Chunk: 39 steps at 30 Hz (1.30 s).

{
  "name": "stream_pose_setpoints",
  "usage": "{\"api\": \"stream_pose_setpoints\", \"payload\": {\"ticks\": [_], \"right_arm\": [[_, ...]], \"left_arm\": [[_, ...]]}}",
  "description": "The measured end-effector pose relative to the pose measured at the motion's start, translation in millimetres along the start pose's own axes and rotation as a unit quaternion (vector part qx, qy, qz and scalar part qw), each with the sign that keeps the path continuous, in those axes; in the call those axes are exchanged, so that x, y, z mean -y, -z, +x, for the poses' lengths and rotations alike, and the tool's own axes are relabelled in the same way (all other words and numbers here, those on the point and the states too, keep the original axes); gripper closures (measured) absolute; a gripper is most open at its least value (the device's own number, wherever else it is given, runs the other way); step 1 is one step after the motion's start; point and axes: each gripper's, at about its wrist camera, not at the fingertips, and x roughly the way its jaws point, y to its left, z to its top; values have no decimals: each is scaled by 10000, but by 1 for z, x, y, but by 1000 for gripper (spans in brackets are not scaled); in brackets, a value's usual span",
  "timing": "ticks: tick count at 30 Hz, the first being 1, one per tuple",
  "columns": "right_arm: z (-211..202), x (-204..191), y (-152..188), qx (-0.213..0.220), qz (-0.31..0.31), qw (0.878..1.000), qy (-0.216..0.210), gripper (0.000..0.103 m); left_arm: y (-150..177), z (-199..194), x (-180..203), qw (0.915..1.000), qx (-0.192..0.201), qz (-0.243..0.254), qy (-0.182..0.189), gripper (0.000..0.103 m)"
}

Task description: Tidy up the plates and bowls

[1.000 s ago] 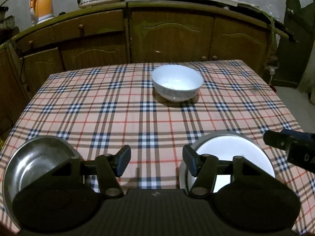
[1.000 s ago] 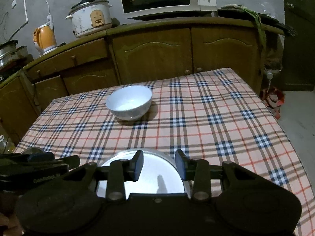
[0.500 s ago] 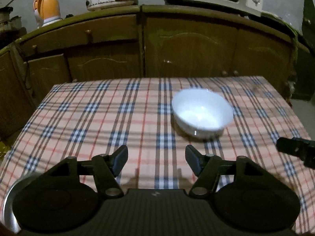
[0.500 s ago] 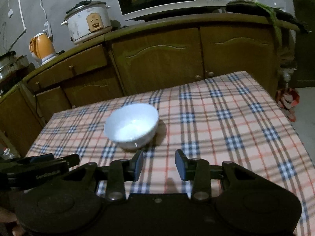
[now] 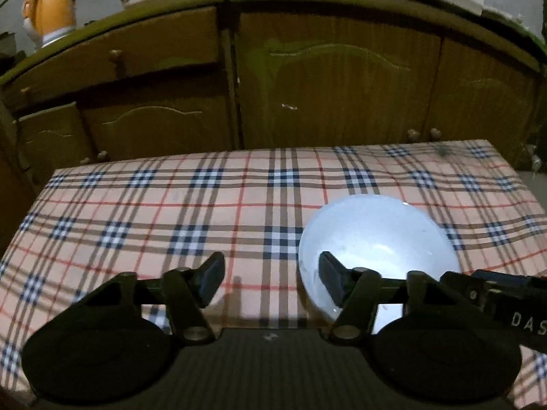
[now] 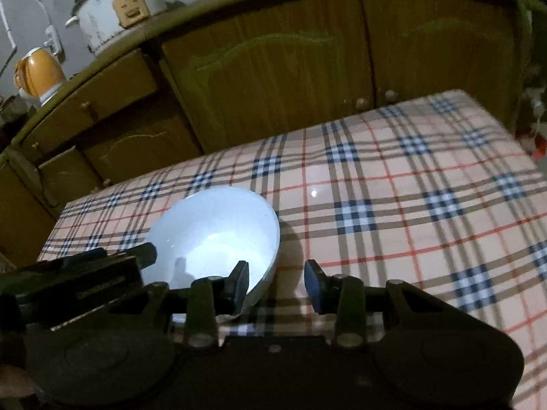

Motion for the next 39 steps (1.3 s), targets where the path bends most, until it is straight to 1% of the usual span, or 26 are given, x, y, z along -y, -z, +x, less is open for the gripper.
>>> {"api": "stream_pose_setpoints", "payload": {"ticks": [4,5,7,8,9,11,13,19,28,35,39], "right_arm": [[23,3,1,-149,92,9998,-59,58],[27,4,1,-189,136,9996,-128,58],[31,5,3,-187,248,9991,-286,68],[32,4,2,-182,278,9987,-376,75],[32,2,2,-183,254,9991,-295,76],[30,1,3,-169,245,9994,-185,79],[26,1,6,-165,287,9993,-151,79],[-5,-1,10,-12,203,9997,-167,79],[-86,-10,17,476,-62,9988,-37,79],[-144,-12,31,745,-138,9971,15,79],[-170,-12,43,864,-92,9962,52,79]], "left_arm": [[0,22,4,9996,-223,40,147,63],[0,25,4,9994,-240,34,237,66],[1,27,6,9988,-251,26,431,81],[2,26,8,9986,-226,67,484,85],[3,24,10,9988,-198,100,441,86],[4,18,10,9987,-151,85,482,89],[4,12,7,9981,-191,34,588,90],[10,-17,9,9979,-84,31,641,90],[16,-98,20,9977,308,158,588,90],[28,-145,29,9963,525,206,651,89],[37,-160,33,9957,579,199,694,89]]}}
